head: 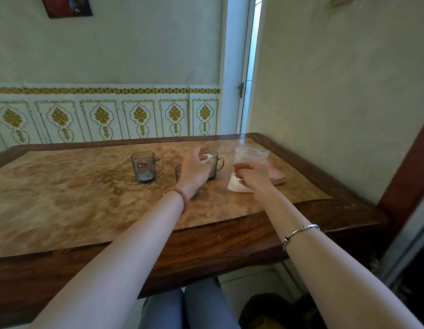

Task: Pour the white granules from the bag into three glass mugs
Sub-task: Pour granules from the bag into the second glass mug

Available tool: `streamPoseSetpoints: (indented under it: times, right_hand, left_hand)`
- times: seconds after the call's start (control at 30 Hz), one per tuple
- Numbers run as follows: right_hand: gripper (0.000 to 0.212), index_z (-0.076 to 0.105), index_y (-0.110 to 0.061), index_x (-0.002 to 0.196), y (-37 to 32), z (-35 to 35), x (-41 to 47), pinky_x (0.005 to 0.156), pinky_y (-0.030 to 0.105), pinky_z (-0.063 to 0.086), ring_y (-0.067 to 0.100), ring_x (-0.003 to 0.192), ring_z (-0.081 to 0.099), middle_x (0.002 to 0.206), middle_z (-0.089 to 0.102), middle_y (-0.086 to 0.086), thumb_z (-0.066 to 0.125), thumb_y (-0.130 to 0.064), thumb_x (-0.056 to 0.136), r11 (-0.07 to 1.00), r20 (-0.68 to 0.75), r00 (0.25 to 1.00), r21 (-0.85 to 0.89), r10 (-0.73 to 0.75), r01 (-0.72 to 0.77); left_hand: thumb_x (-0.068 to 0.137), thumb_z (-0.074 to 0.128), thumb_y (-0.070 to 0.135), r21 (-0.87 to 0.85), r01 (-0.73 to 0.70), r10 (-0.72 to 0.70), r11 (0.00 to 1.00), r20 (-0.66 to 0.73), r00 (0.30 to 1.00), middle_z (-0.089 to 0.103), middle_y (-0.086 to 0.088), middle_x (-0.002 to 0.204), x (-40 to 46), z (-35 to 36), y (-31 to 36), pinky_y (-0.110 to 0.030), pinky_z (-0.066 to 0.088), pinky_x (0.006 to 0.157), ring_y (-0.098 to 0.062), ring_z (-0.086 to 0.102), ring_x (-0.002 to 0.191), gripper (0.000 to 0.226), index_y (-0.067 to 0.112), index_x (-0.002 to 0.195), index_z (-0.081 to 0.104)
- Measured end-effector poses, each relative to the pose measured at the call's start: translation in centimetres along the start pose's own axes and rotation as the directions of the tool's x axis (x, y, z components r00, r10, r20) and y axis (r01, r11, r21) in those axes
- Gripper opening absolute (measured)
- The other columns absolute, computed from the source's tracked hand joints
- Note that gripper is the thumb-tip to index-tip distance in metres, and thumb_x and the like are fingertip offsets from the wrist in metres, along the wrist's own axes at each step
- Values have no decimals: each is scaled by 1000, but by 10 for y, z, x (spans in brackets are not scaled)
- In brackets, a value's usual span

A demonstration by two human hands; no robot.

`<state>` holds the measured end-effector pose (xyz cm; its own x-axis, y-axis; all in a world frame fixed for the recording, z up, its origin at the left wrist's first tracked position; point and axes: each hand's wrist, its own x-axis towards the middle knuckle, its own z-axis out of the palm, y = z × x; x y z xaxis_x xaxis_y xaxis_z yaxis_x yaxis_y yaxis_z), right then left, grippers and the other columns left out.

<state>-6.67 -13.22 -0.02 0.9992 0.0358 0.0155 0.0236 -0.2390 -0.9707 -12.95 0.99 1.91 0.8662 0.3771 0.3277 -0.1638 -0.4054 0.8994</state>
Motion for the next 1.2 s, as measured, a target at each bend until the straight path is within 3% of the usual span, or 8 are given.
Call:
streamPoseSetpoints:
  times: [0.07,0.27,0.37,0.47,0.57,0.8,0.93,1.2]
  right_hand:
    - [27,69,-22,83,0,-15,2,79,29,53,18,97,64,107,71,6,56,1,87,1000,-45,999,19,-3,4]
    - [21,64,-25,81,10,-46,23,88,37,53,30,105,65,112,68,8,61,-4,87,996,-171,984,86,39,-25]
    - [20,60,-20,104,12,-53,35,88,43,56,29,99,66,116,64,9,62,-7,89,992,-205,976,116,78,-55]
    - [40,52,-13,129,12,-56,41,77,35,56,23,100,61,116,59,4,63,-9,91,992,-207,976,119,69,-45]
    - [44,51,-14,135,14,-53,49,93,39,53,20,111,56,123,58,0,63,-14,93,996,-175,985,89,1,15]
    - [19,63,-18,112,14,-44,62,88,47,55,24,100,64,107,66,-2,62,-21,94,996,-177,981,18,-80,85]
    - [17,64,-16,111,10,-37,61,70,29,50,17,94,60,103,64,-3,61,-20,94,987,-142,980,55,-140,149]
    - [10,64,-16,103,-7,-28,51,82,22,46,2,83,56,92,63,-8,59,-19,95,961,-51,962,62,-268,271]
  left_hand:
    - [89,55,5,-35,3,-1,999,38,999,56,0,123,1,13,5,-28,45,95,-13,53,114,42,14,130,51]
    - [87,64,9,-9,1,0,1000,156,988,54,-4,131,16,50,13,-32,44,99,-16,51,117,51,10,135,46]
    - [85,69,12,15,11,-14,1000,175,985,51,-5,134,28,65,13,-30,41,99,-18,48,123,59,9,137,42]
    - [83,72,14,18,28,-31,999,173,984,50,-5,134,40,74,8,-27,40,95,-18,48,121,64,9,138,40]
    - [81,74,15,21,48,-50,999,158,986,55,-5,127,51,80,2,-23,40,88,-17,52,115,59,10,133,46]
    - [75,80,22,144,-20,-8,989,190,982,57,0,113,63,78,-4,-21,38,79,-11,50,96,53,13,123,57]
    - [67,84,37,178,-73,37,981,197,980,57,7,107,66,67,-1,-22,40,81,-8,53,100,61,21,120,60]
    - [72,77,48,358,-158,100,920,176,979,66,12,87,71,49,12,-32,49,87,-8,62,90,29,28,90,67]
